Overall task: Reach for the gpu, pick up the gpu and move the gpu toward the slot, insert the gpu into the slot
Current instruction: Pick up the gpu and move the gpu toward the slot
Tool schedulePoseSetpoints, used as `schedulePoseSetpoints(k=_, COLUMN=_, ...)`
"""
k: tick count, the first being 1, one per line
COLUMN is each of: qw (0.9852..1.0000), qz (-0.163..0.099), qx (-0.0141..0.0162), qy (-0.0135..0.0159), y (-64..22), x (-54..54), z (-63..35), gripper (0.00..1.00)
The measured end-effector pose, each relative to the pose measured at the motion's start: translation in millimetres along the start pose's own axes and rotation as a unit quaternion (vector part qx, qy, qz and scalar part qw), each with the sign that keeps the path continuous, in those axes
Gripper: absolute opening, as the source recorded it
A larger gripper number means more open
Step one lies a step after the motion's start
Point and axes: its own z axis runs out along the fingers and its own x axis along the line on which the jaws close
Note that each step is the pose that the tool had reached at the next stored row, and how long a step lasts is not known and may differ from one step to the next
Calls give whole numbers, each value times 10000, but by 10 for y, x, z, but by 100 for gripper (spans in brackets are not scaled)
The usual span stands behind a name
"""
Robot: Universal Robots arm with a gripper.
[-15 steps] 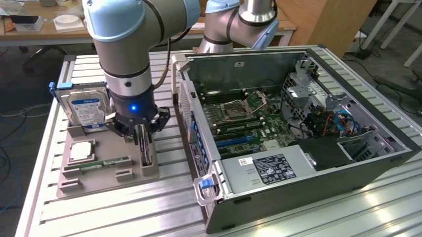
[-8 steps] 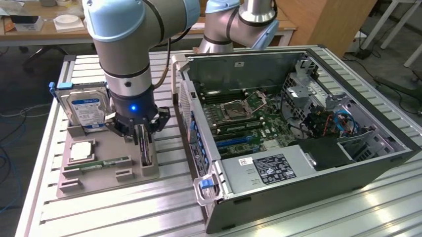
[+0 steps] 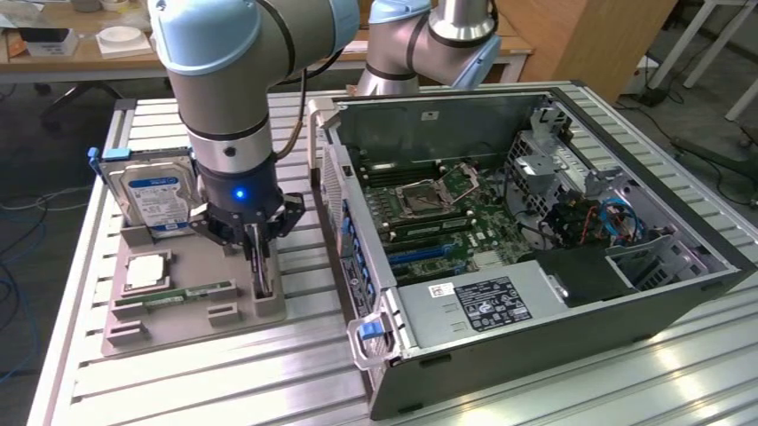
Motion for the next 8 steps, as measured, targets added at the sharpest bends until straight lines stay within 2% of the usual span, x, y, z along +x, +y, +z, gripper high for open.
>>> schedulePoseSetpoints(k=8, qw=10000, qz=0, qx=0, qy=0, y=0, x=-1, z=4, gripper=29)
